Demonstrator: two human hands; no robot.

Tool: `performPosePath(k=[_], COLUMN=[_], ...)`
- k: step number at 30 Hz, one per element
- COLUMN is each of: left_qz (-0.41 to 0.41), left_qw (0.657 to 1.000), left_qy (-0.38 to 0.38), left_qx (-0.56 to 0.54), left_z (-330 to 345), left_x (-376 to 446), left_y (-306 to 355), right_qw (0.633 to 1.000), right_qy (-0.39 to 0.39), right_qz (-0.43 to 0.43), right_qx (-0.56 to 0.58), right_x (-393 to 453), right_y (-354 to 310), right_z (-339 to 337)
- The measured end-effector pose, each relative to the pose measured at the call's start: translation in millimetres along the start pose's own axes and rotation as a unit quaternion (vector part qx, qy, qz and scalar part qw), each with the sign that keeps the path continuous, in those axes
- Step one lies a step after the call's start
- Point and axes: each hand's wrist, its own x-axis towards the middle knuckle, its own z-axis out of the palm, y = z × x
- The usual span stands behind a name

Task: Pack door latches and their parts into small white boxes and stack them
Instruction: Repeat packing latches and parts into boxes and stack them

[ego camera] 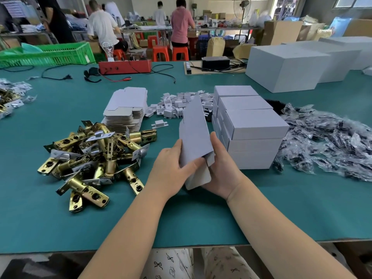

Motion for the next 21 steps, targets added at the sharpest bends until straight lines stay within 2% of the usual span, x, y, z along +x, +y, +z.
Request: performPosePath(k=[2,4,6,9,11,13,15,18,19,21], left_qz=[0.014,0.037,0.037,0.074,0.093,0.098,0.087,0.008,-0.024,-0.082], left_qw=[0.995,0.981,0.981,0.980,0.974,0.982,0.984,0.969,0.955,0.892], left_qy=[0.030,0.062,0.052,0.031,0.061,0.113,0.155,0.178,0.171,0.133], left_qx=[0.097,0.178,0.181,0.185,0.197,0.119,-0.009,-0.172,-0.241,-0.423], left_z=[-2,0,4,13,17,17,11,-1,-4,-10], left_x=[-2,-3,-2,-7,-9,-7,-8,-9,-7,-3], left_y=[-1,2,8,17,16,10,7,10,9,6], right_qw=[1.000,0.999,0.996,0.999,0.999,0.998,0.997,0.990,0.987,0.980], right_qy=[-0.011,-0.002,0.018,0.027,0.037,0.048,0.060,0.101,0.125,0.169], right_qz=[0.008,0.014,0.019,0.010,0.001,-0.012,-0.034,-0.070,-0.078,-0.087], right_qx=[-0.001,-0.048,-0.084,-0.037,-0.022,-0.029,-0.040,-0.064,-0.067,-0.058], right_x=[0,1,2,3,2,3,4,7,8,10], right_y=[-1,-1,0,-1,0,2,5,6,6,5], right_z=[1,5,8,7,7,9,8,7,6,3])
